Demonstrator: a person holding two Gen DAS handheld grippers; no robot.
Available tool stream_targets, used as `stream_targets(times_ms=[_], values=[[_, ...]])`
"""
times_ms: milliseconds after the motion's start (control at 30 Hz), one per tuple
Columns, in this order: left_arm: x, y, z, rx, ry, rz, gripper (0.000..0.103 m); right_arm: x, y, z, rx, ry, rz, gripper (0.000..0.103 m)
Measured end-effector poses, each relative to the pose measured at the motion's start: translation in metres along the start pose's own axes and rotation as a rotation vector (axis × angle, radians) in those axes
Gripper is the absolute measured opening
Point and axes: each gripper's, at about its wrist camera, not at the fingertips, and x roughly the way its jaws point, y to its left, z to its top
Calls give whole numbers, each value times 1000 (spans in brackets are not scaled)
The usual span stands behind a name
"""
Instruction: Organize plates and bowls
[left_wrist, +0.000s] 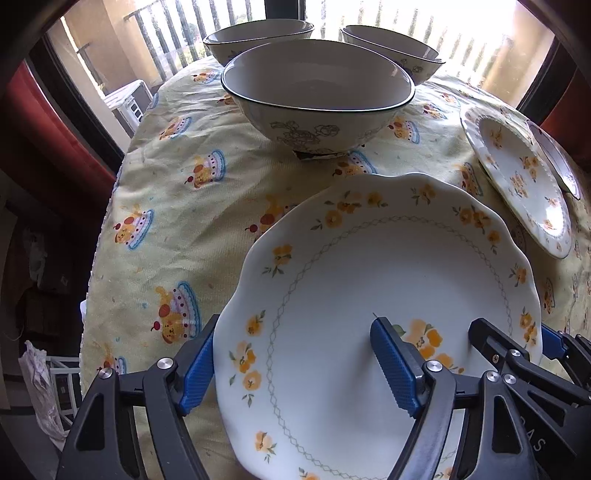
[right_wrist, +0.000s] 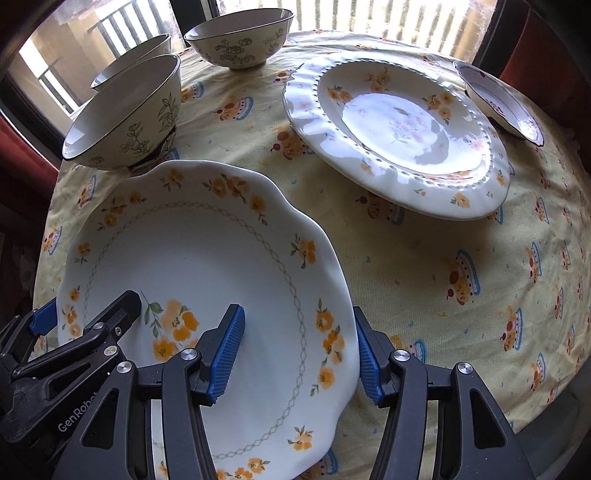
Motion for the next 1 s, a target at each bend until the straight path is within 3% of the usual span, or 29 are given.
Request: stream_targets(times_ms=[133, 167, 233, 300, 733, 1000], values=[[-15, 4, -6, -40, -9, 7, 90, -8, -3, 1, -6, -16, 25, 62], [-18, 7, -6, -54, -10, 6, 91, -13, -3, 1, -11, -28, 19, 65], [-23, 12, -7, -73, -7, -3, 97, -22, -5, 2, -14, -50, 6, 80], [-31, 14, -7, -66, -12, -10, 98, -32, -5, 4, -16, -64, 13, 83], [-89, -8, 1, -19, -112, -56, 99, -94, -24, 1, 10, -150, -11, 84], [-99, -41, 11, -8, -156, -41, 99, -111, -56, 13, 30, -201, 2, 84]])
